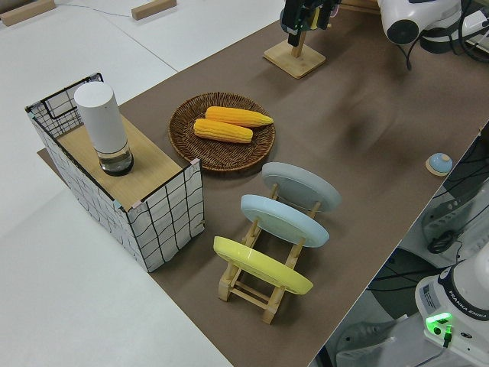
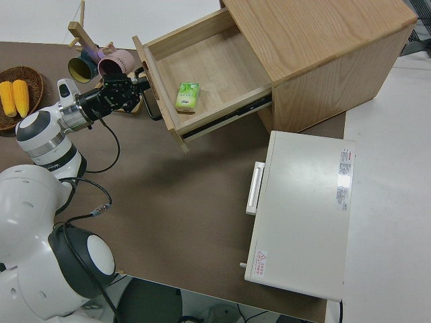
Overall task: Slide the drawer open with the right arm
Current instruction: 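Pull the handle toward the robot with the right gripper, sliding the drawer out, then open the right gripper and back it away from the handle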
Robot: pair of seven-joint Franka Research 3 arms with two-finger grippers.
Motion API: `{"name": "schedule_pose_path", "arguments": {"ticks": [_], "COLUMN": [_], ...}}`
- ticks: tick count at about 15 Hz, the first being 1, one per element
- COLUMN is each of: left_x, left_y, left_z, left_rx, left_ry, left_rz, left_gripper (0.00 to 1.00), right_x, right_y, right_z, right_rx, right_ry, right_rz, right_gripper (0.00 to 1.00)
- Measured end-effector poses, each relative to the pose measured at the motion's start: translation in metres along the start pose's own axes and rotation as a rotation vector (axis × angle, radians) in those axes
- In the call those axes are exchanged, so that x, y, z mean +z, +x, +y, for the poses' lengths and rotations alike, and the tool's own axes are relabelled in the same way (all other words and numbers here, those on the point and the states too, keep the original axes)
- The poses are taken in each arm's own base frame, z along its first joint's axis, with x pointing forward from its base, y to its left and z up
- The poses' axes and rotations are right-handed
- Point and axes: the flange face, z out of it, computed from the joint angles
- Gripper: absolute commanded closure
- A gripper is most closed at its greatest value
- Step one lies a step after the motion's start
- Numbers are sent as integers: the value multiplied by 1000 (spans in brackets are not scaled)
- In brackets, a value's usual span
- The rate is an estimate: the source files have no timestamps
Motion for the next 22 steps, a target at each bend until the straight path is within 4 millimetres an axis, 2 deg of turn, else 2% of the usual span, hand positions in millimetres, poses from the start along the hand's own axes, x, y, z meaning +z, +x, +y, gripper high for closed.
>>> {"name": "schedule_pose_path", "arguments": {"ticks": [5,6,7,8,9,10,22], "left_x": [0,0,0,0,0,0,0], "left_y": [0,0,0,0,0,0,0], "left_z": [0,0,0,0,0,0,0], "left_rx": [0,0,0,0,0,0,0], "left_ry": [0,0,0,0,0,0,0], "left_rz": [0,0,0,0,0,0,0], "left_gripper": [7,7,7,7,7,5,7], "right_x": [-9,-9,-9,-9,-9,-9,-15], "right_y": [-1,-1,-1,-1,-1,-1,2], "right_z": [-1,-1,-1,-1,-2,-3,9], "right_rx": [-1,-1,-1,-2,1,3,30], "right_ry": [2,2,2,3,3,2,10], "right_rz": [1,0,0,0,-1,-1,-2], "right_gripper": [1000,976,891,701,447,23,15]}}
